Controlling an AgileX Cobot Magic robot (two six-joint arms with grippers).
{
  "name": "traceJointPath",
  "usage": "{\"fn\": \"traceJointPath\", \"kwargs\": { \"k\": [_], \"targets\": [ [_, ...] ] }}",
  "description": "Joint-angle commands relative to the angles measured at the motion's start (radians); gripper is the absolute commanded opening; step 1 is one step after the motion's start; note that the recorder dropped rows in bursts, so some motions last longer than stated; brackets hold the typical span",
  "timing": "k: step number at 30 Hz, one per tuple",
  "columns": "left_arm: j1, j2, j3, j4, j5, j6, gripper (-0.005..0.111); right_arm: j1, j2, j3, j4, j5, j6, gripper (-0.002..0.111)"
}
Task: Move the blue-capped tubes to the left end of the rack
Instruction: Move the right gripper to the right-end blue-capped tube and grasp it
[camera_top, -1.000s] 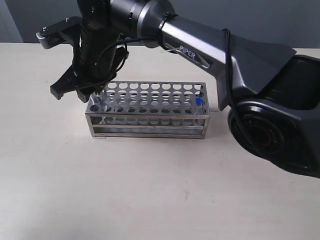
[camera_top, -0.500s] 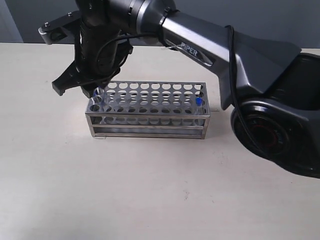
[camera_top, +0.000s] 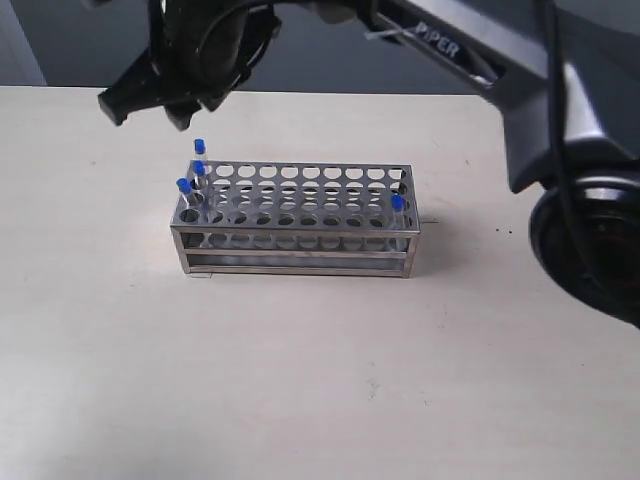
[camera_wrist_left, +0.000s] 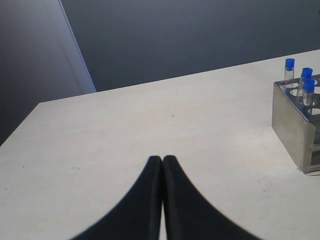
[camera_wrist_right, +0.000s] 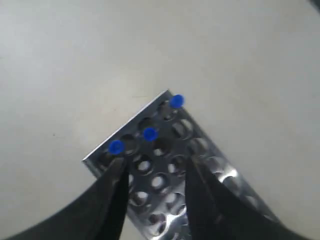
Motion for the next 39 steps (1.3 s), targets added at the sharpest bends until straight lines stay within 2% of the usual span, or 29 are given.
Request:
{"fn": "traceJointPath", "kwargs": {
  "k": [1, 7, 17, 20, 30, 39],
  "targets": [
    [-0.007, 0.004, -0.002, 0.006, -0.013, -0.003, 0.0, -0.003, -0.089, 0.027, -0.155, 0.002, 0.039, 0.037],
    [-0.019, 0.004, -0.002, 0.006, -0.013, -0.003, 0.0, -0.027, -0.216, 0.204, -0.178, 0.002, 0.077, 0.037],
    [-0.03, 0.004, -0.002, 0.006, -0.013, -0.003, 0.0, -0.107, -0.441, 0.752, -0.22, -0.004, 0.189, 0.037],
    [-0.03, 0.004, -0.002, 0.006, -0.013, -0.003, 0.0, -0.107, -0.489, 0.871, -0.2, -0.105, 0.191, 0.037],
    [-0.03, 0.004, -0.002, 0.006, -0.013, -0.003, 0.0, -0.109, -0.491, 0.97, -0.227, -0.261, 0.237, 0.037],
    [-0.03, 0.004, -0.002, 0.006, -0.013, -0.003, 0.0, -0.155, -0.421, 0.97, -0.227, -0.286, 0.258, 0.037]
  ]
}}
